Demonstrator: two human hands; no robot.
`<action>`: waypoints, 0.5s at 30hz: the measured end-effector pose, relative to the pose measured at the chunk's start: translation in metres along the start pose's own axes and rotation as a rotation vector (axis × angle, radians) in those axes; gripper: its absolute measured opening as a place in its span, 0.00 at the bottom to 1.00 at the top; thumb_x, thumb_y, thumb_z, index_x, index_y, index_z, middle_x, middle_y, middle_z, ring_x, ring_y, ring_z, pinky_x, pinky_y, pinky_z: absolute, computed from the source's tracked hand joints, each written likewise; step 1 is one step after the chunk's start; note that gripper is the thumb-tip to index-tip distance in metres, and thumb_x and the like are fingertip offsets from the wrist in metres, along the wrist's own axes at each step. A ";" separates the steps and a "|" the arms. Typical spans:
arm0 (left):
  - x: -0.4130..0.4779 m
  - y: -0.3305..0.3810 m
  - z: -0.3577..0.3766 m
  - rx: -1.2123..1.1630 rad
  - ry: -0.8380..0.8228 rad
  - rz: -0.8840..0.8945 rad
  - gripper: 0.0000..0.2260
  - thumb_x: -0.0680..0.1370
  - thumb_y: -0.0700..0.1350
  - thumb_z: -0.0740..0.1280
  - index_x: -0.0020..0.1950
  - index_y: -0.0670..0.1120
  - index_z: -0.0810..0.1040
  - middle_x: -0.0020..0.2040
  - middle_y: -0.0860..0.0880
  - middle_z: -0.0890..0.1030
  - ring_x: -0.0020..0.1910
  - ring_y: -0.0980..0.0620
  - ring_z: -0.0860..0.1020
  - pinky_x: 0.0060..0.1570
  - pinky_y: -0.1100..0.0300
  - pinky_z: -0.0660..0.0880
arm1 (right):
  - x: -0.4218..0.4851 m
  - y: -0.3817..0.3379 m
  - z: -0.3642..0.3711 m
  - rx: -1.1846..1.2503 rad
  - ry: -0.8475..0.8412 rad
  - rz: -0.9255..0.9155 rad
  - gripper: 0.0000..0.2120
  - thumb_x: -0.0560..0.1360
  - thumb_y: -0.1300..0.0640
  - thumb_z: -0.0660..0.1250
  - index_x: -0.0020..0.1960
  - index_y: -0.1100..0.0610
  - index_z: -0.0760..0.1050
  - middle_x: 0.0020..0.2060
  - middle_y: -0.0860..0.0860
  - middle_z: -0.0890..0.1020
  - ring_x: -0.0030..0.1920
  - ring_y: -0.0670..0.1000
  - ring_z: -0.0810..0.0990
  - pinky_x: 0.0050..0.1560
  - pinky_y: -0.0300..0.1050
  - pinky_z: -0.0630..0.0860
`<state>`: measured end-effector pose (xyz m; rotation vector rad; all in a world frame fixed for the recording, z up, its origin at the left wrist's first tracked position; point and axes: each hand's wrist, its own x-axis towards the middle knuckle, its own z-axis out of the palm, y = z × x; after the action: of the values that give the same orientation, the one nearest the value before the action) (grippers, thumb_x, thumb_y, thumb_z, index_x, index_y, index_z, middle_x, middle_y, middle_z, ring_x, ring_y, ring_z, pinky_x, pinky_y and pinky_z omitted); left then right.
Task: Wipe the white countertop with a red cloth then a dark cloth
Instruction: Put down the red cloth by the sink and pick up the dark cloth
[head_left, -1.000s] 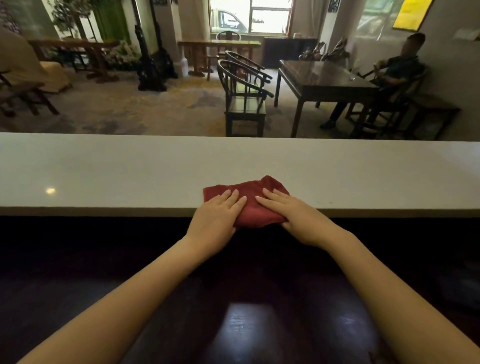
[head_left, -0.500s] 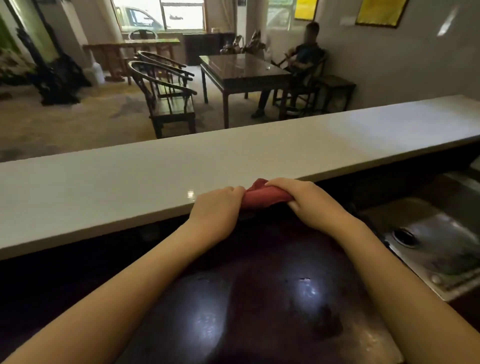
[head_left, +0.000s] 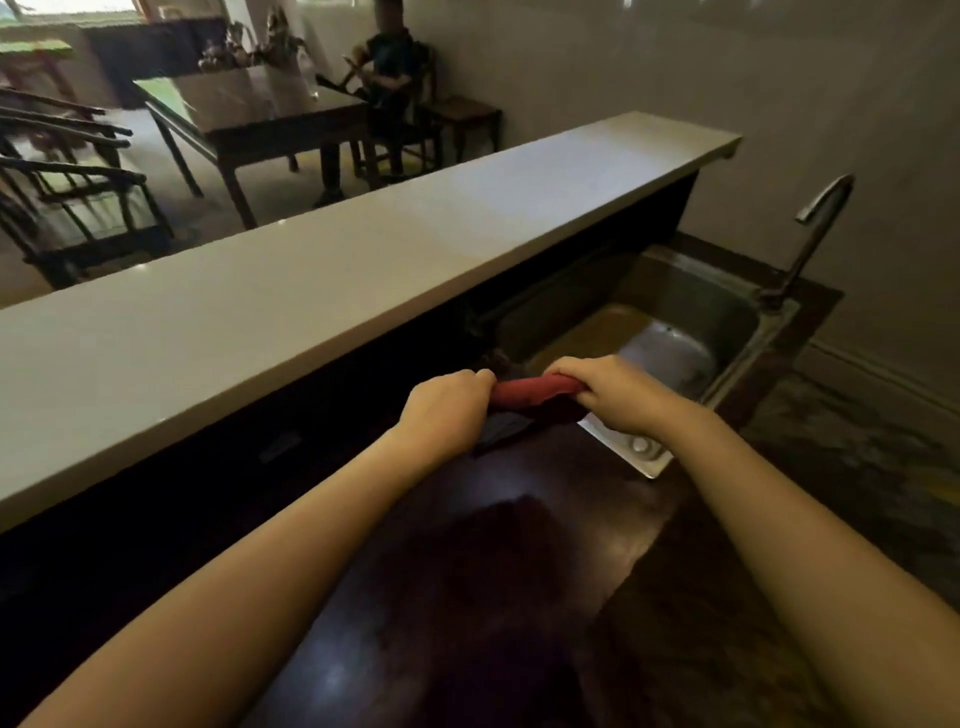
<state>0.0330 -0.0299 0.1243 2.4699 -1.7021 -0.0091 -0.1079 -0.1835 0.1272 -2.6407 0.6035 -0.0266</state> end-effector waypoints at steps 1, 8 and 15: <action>0.009 0.008 0.010 -0.007 -0.026 0.009 0.12 0.75 0.42 0.58 0.58 0.45 0.71 0.54 0.43 0.79 0.51 0.39 0.78 0.44 0.47 0.74 | -0.001 0.013 0.004 0.028 -0.015 0.027 0.15 0.73 0.63 0.60 0.55 0.49 0.73 0.48 0.53 0.81 0.48 0.55 0.78 0.50 0.52 0.74; 0.058 0.050 0.079 -0.019 -0.152 0.030 0.12 0.78 0.46 0.59 0.58 0.41 0.71 0.57 0.40 0.78 0.55 0.38 0.77 0.48 0.47 0.73 | 0.000 0.086 0.036 0.066 -0.046 0.185 0.11 0.73 0.63 0.60 0.52 0.53 0.75 0.49 0.57 0.81 0.50 0.59 0.77 0.44 0.46 0.67; 0.036 0.076 0.140 0.070 -0.246 0.044 0.18 0.78 0.37 0.54 0.68 0.40 0.63 0.61 0.39 0.74 0.59 0.40 0.74 0.51 0.48 0.73 | -0.030 0.119 0.088 0.004 -0.058 0.161 0.19 0.72 0.62 0.63 0.62 0.54 0.73 0.63 0.56 0.76 0.65 0.58 0.71 0.68 0.54 0.62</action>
<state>-0.0369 -0.1061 -0.0028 2.5717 -1.8802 -0.2632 -0.1740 -0.2319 0.0004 -2.5706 0.7933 0.0968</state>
